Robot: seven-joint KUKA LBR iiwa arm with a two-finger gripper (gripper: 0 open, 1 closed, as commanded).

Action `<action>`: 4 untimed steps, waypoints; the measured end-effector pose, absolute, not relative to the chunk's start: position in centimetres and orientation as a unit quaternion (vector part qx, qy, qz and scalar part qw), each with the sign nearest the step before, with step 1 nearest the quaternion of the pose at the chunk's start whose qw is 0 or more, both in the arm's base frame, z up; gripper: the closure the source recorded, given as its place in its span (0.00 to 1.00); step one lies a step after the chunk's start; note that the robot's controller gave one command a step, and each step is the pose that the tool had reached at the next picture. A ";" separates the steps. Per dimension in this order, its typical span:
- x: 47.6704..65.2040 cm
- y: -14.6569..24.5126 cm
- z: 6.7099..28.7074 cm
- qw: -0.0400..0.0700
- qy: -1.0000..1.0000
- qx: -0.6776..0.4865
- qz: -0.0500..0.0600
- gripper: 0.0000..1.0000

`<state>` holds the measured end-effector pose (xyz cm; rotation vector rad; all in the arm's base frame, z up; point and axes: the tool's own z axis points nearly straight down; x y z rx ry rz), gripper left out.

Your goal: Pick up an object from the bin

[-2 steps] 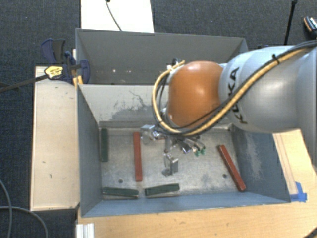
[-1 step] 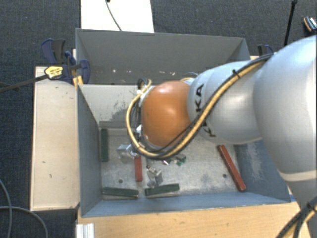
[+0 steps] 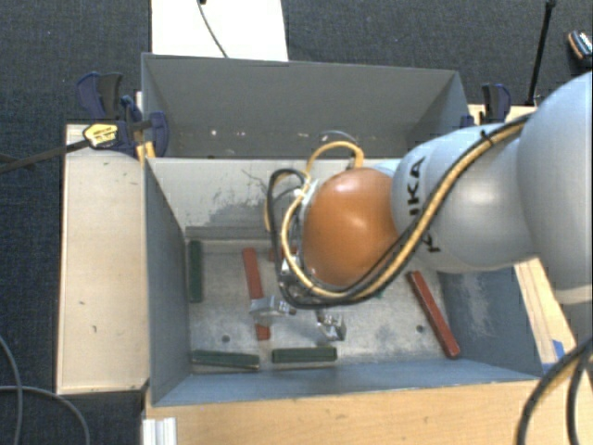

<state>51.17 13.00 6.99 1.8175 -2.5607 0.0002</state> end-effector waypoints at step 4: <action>50.8 -5.2 10.3 0.001 -0.457 0.890 -0.003 0.00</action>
Offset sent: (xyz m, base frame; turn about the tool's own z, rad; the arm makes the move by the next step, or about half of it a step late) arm 0.0335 -0.0234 0.0447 -0.0974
